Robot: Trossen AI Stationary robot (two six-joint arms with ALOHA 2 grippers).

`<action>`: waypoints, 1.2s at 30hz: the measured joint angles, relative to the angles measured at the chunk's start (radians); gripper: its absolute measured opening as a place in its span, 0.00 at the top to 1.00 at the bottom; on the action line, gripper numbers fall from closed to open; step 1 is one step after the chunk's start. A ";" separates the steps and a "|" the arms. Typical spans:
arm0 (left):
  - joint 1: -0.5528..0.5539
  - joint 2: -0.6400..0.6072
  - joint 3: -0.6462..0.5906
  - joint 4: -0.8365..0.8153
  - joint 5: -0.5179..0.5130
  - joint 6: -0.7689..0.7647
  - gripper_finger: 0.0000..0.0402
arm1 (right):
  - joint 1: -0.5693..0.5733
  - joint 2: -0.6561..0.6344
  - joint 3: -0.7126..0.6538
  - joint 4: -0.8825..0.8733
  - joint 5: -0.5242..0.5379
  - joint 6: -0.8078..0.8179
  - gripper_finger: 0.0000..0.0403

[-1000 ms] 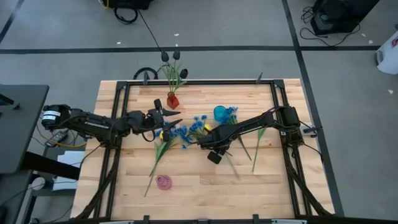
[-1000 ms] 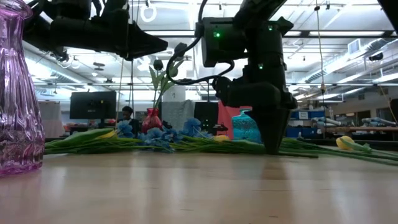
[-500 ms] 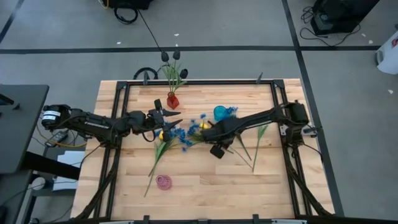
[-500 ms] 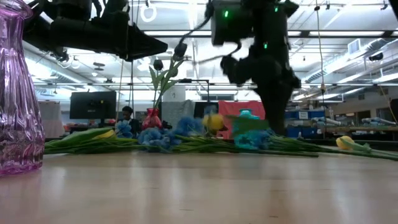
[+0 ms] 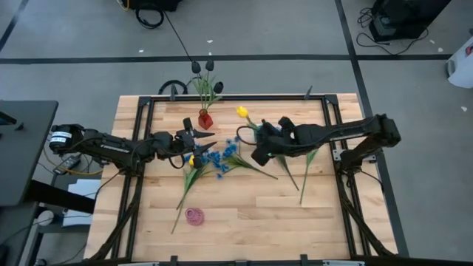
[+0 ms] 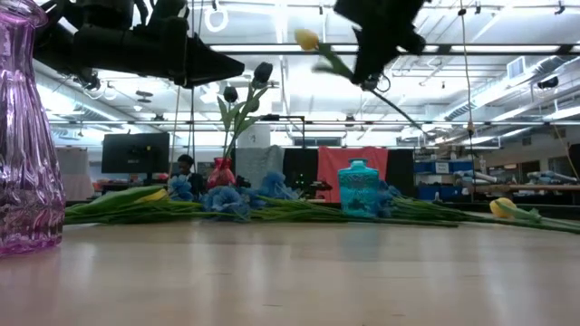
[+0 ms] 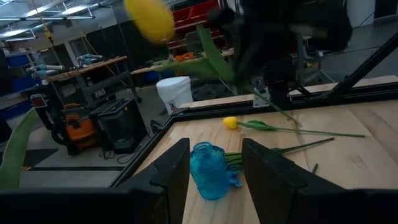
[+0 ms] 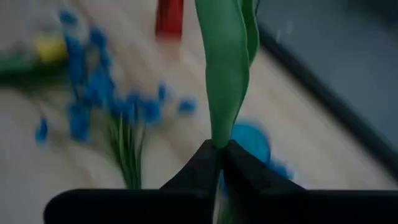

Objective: Sort flowers into vase by color
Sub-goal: Put the middle yellow tulip into the blue vase

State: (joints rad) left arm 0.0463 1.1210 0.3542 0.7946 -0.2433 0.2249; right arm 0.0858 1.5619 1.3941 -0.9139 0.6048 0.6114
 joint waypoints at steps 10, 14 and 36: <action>-0.001 0.000 0.000 -0.002 0.000 -0.019 0.62 | -0.108 -0.019 0.000 0.306 0.021 -0.357 0.91; -0.001 0.000 0.000 -0.008 0.000 -0.020 0.62 | -0.173 -0.019 -0.001 0.409 -0.015 -0.466 0.91; -0.001 0.000 0.000 -0.073 0.000 -0.047 0.62 | -0.304 -0.018 -0.226 0.728 -0.074 -0.596 0.92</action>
State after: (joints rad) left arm 0.0456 1.1213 0.3546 0.7220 -0.2436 0.1783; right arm -0.2183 1.5444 1.1680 -0.1855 0.5308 0.0152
